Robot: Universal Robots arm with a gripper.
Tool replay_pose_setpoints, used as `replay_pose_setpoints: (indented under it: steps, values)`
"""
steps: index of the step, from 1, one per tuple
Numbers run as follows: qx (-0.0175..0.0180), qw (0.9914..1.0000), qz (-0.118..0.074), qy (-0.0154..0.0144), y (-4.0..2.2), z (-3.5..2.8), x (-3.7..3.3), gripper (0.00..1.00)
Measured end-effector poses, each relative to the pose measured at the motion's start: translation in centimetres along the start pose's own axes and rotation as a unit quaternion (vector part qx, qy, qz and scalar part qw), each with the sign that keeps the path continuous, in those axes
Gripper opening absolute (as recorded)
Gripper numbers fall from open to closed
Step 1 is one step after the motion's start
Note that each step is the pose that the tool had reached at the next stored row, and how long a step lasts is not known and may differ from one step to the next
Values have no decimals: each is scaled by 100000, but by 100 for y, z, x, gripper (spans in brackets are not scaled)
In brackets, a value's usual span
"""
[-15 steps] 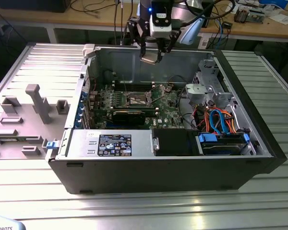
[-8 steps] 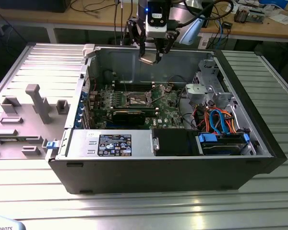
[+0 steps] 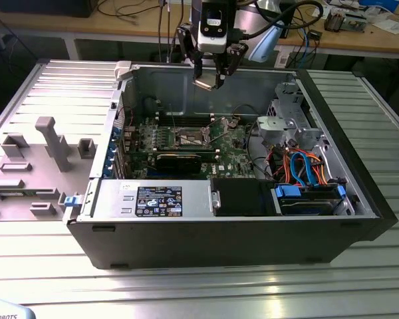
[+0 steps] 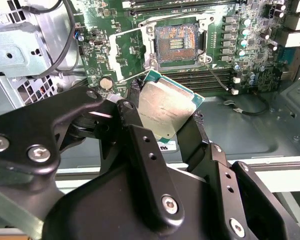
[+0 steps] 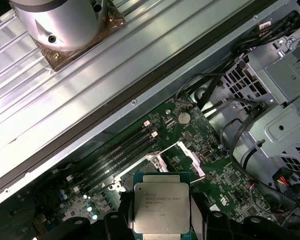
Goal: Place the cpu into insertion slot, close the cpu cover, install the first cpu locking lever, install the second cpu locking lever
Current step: 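Place the cpu into insertion slot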
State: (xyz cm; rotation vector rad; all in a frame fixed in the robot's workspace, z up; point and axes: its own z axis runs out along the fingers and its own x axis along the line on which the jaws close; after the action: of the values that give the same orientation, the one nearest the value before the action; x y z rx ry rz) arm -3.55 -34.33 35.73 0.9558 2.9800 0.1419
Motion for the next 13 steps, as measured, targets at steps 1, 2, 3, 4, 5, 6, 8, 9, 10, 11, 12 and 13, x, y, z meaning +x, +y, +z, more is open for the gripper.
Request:
replay_pose_setpoints:
  steps: [1,2,3,4,5,6,8,9,10,11,12,13]
  values:
    - [1,100000,4,0,0,0,0,54]
    - [1,100000,4,-1,0,0,0,54]
    - [-1,100000,3,-2,0,0,0,54]
    - [2,100000,6,-2,0,0,0,54]
    - [0,100000,11,0,0,0,0,54]
    - [1,100000,13,1,0,0,0,54]
    - [2,100000,19,-1,0,0,0,54]
    - [0,100000,26,-3,0,0,0,54]
    - [1,100000,59,-8,0,0,0,54]
    - [-6,99999,342,-29,0,0,0,54]
    - [-18,99995,992,-88,0,3,0,54]
    - [-29,99984,1763,-159,0,5,0,54]
